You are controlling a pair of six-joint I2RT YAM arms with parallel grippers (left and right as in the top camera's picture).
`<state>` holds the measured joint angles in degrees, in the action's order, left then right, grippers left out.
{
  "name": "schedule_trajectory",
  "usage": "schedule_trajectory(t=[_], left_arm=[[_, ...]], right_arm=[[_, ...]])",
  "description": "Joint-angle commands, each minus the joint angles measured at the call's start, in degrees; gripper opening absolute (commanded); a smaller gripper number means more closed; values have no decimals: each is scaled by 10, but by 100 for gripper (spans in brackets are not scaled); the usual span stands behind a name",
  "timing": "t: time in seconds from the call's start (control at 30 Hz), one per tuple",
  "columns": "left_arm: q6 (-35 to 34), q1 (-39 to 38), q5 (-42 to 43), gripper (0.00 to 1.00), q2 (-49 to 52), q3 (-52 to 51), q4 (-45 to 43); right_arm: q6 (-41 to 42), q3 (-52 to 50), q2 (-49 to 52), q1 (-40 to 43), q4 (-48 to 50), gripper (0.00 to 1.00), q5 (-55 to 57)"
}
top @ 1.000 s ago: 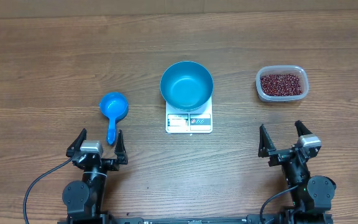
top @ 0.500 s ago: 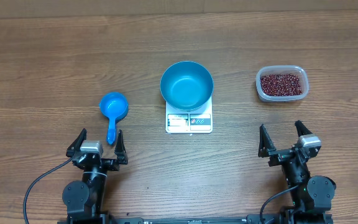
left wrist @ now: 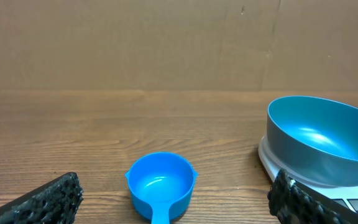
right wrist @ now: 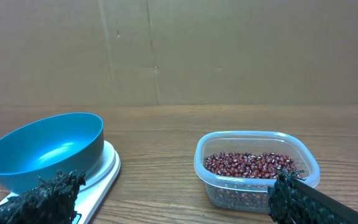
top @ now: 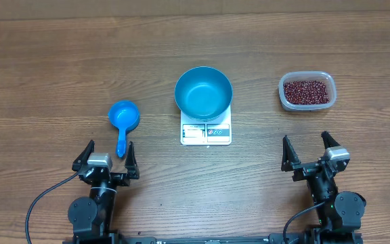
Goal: Scoop item into bowl and weigh 150g on scale
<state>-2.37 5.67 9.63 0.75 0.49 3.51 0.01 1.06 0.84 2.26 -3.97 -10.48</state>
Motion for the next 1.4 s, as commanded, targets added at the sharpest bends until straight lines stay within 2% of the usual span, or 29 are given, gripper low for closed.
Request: schedule_trajectory(t=[0.0,0.23,0.43,0.67,0.73,0.83,1.03,1.2,1.37], left_arm=[[5,3,-4,100,-4,-2,2],[-19,3,-17,100,27,2,1],[-10,3,-30,100,88,57,2],[7,3,-5,100,271,181,41],[30,4,38,100,382,254,50],[45,9,62,99,452,315,79],[100,54,113,100,588,461,209],[221,104,125,100,684,587,372],[309,123,127,100,761,674,493]], right_arm=[[-5,-6,-7,1,2,100,3],[-5,-6,-7,1,2,100,3],[-5,-6,-7,1,2,100,3],[-5,-6,-7,1,2,100,3],[-5,-6,-7,1,2,100,3],[-5,-6,-7,1,2,100,3],[-5,-6,-7,1,2,100,3],[-5,-6,-7,1,2,100,3],[-5,-6,-7,1,2,100,3]])
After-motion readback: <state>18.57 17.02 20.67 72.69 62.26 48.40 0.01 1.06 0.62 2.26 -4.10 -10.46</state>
